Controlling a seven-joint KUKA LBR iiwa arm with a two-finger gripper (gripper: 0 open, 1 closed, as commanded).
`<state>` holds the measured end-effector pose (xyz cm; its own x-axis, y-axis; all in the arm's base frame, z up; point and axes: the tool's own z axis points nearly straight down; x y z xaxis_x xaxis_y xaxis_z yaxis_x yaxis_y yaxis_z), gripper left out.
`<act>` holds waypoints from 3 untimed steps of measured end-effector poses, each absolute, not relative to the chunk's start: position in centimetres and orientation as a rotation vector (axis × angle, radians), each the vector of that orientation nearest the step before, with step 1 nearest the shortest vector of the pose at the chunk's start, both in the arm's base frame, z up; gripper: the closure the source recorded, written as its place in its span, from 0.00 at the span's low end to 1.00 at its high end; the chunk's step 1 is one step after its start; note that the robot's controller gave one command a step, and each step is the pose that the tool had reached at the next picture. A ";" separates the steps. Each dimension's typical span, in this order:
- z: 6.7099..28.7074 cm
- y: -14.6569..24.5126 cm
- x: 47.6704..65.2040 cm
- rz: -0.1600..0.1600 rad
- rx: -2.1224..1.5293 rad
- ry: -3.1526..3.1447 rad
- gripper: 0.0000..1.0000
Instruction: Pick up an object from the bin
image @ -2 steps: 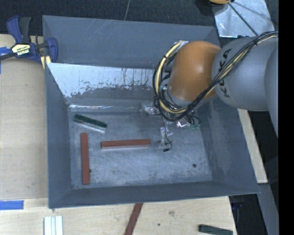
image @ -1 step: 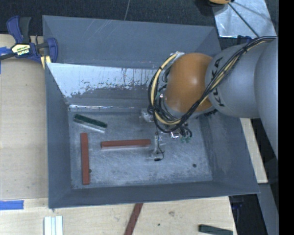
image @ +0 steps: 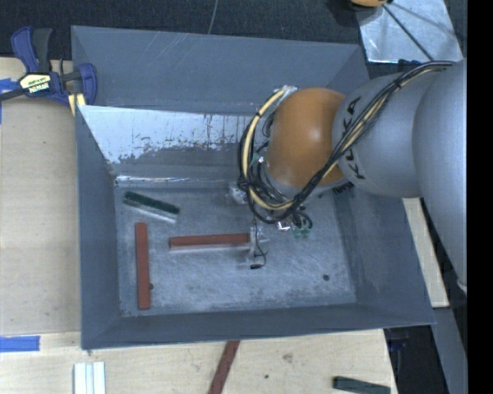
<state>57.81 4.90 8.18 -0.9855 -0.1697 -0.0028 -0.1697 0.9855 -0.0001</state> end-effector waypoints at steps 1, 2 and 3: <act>7.1 10.1 54.4 0.003 -0.259 3.126 1.00; 7.1 10.1 54.4 0.002 -0.260 3.126 1.00; 20.9 13.1 55.0 0.000 -0.292 3.124 1.00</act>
Offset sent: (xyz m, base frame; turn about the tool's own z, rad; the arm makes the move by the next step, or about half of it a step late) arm 0.0000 0.0000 0.0000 0.0000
